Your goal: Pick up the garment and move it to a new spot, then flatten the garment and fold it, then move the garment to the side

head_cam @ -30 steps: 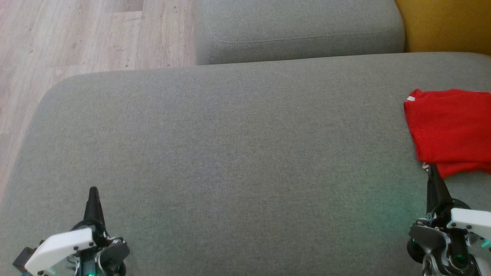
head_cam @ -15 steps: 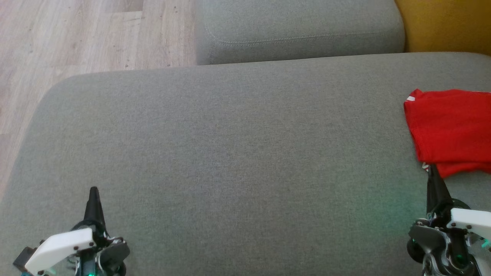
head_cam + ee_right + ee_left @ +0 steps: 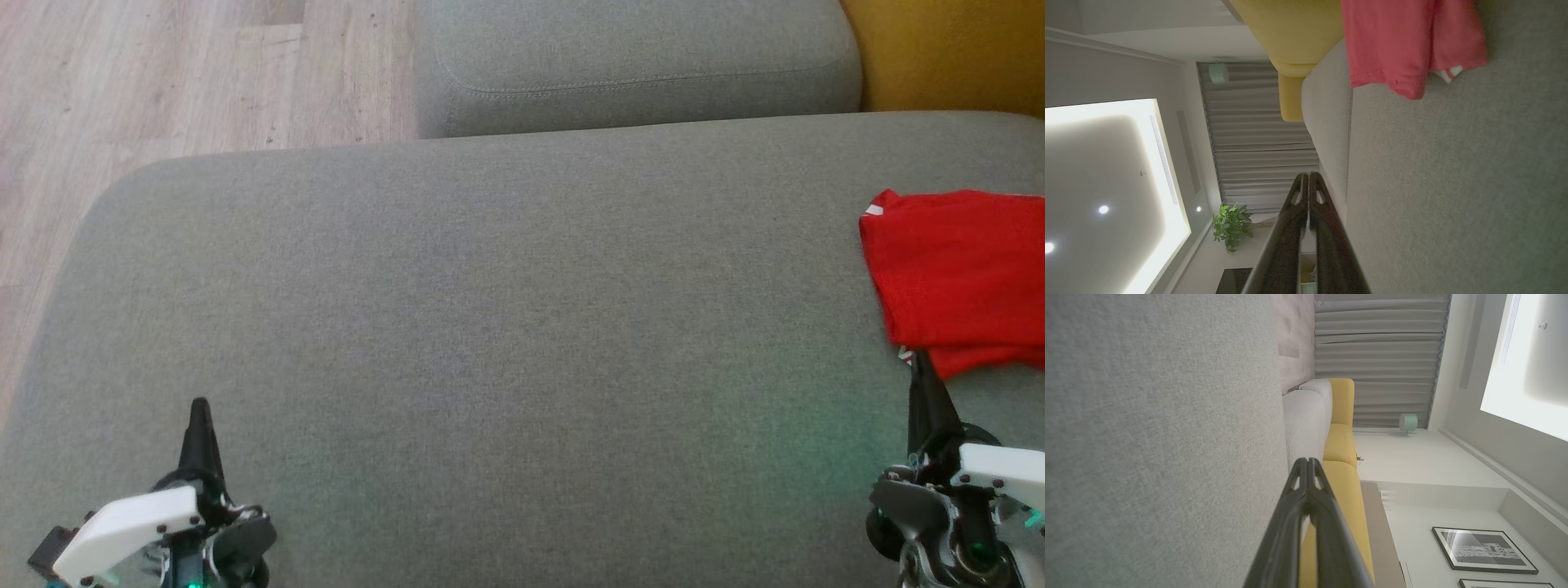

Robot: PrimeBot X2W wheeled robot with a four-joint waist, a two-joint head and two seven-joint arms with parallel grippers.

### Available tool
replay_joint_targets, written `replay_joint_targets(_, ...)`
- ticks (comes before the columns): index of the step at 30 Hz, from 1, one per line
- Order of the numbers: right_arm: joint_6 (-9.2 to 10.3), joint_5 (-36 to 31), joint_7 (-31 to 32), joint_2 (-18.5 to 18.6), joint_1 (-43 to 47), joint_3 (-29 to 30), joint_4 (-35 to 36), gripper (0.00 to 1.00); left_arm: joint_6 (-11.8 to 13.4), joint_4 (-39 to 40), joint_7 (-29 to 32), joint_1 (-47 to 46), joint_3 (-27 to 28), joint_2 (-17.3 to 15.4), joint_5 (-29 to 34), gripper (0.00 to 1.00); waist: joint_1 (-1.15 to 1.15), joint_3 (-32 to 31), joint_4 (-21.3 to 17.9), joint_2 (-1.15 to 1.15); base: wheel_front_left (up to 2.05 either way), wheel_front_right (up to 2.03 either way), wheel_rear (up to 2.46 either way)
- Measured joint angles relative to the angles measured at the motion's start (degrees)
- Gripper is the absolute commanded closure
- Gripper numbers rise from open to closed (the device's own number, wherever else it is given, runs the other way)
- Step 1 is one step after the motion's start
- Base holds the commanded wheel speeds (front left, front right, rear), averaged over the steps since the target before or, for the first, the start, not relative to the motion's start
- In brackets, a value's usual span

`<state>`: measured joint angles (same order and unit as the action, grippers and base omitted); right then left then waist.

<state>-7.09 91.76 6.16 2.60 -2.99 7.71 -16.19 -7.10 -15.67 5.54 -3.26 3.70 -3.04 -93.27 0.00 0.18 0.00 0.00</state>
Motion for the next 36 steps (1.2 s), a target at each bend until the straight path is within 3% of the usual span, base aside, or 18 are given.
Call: replay_joint_targets(36, 0.0, 0.0, 0.0, 0.0, 0.0, 0.0, 0.0, 1.0, 0.0, -0.02, 0.27, 0.0, 0.14, 0.1, 0.08, 1.0, 0.0, 0.0, 0.0, 0.0, 0.0, 0.0, 0.0)
